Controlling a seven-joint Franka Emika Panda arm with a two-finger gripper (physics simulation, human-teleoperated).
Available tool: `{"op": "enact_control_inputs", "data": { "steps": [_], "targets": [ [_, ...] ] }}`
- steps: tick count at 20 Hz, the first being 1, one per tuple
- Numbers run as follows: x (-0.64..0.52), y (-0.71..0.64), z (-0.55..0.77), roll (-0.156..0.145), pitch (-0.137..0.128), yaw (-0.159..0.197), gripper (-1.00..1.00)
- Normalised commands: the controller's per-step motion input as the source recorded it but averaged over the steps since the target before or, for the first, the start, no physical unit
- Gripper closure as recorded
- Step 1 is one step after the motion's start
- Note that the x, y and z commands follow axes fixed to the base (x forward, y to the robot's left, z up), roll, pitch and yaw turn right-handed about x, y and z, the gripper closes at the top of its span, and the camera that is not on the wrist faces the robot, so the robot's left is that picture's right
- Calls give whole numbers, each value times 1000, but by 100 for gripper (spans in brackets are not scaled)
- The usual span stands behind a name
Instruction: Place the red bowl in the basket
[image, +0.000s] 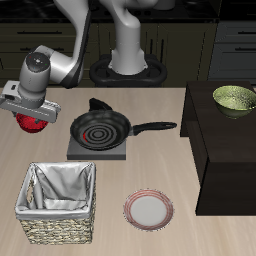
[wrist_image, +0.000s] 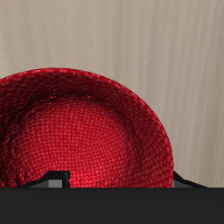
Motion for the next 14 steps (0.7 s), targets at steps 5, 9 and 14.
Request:
{"op": "enact_control_inputs", "data": {
  "steps": [5, 9, 14],
  "targets": [
    [-23, 62, 176, 13, -31, 8, 100],
    [9, 71, 170, 16, -23, -7, 100],
    [30, 157, 266, 22, -37, -7, 100]
  ]
}}
